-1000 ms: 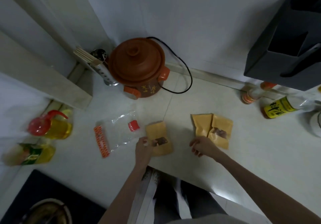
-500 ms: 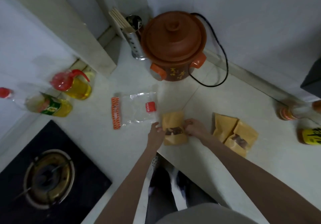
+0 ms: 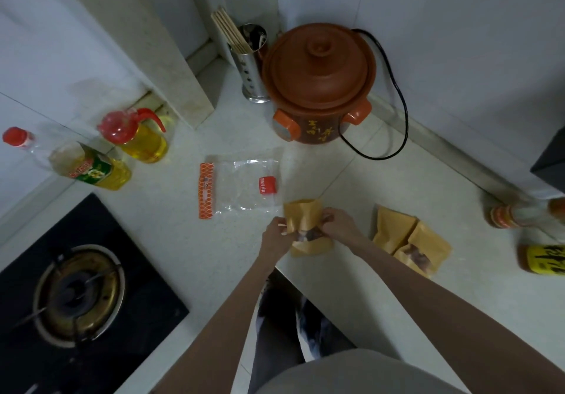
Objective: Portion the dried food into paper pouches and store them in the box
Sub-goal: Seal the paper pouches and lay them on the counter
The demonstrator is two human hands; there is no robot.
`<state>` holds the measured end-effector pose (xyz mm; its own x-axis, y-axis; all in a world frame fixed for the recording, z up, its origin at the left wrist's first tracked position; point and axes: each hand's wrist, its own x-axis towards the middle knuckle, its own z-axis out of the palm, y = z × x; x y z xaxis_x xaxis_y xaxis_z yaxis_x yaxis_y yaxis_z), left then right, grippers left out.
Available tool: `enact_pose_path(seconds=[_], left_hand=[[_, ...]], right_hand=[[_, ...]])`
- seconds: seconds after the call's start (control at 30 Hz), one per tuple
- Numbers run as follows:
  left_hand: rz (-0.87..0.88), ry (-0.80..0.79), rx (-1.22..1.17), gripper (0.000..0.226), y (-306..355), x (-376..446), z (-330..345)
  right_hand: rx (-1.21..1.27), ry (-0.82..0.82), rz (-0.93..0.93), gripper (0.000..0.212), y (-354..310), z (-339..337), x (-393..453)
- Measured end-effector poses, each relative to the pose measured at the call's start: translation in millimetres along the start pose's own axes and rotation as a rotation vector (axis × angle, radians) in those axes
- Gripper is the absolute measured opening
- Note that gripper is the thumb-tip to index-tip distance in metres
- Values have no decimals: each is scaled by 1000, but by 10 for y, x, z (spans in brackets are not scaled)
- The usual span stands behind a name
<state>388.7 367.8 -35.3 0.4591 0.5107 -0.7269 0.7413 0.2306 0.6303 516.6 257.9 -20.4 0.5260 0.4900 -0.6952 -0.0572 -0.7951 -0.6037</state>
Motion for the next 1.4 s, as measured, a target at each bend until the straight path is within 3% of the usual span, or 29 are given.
enact_pose_path(seconds=[0.17,0.33,0.47,0.57,0.67,0.7,0.9,1.1,1.2,1.3,1.4], left_hand=[[87,36,49,67,0,-28,20],[322,78,98,75,81,-122,-28],[500,158,222,51,306,-202,-157],[584,245,184,28,608,-306,-304],[731,299,127,14,913,-475,-447],[765,305,123,11,1013,-539,-495],[855,272,254,15,1561,-994,-773],[1084,435,459,17,2072,-1523,-829],[1162,499,603,13,2297,-1732,-785],[1244,635,722,7,2447,-1900,-757],[1294,686,701,7,2537,-2034,-744]], right_hand=[[-106,9,-46,29,-54,35,27],[-136,82,-118,31,-142,-3,37],[-109,148,-256,20,-359,-152,-51],[-83,194,-362,27,-614,-320,-198],[-43,237,-459,14,-901,-524,-454],[-21,244,-505,7,-987,-588,-546],[80,323,-765,18,-1396,-924,-1078],[-301,566,-926,12,-1725,-1277,-1508],[-550,617,-935,30,-1829,-1431,-1682],[-613,734,-1007,15,-1876,-1528,-1864],[-612,767,-1047,15,-1898,-1597,-2016]])
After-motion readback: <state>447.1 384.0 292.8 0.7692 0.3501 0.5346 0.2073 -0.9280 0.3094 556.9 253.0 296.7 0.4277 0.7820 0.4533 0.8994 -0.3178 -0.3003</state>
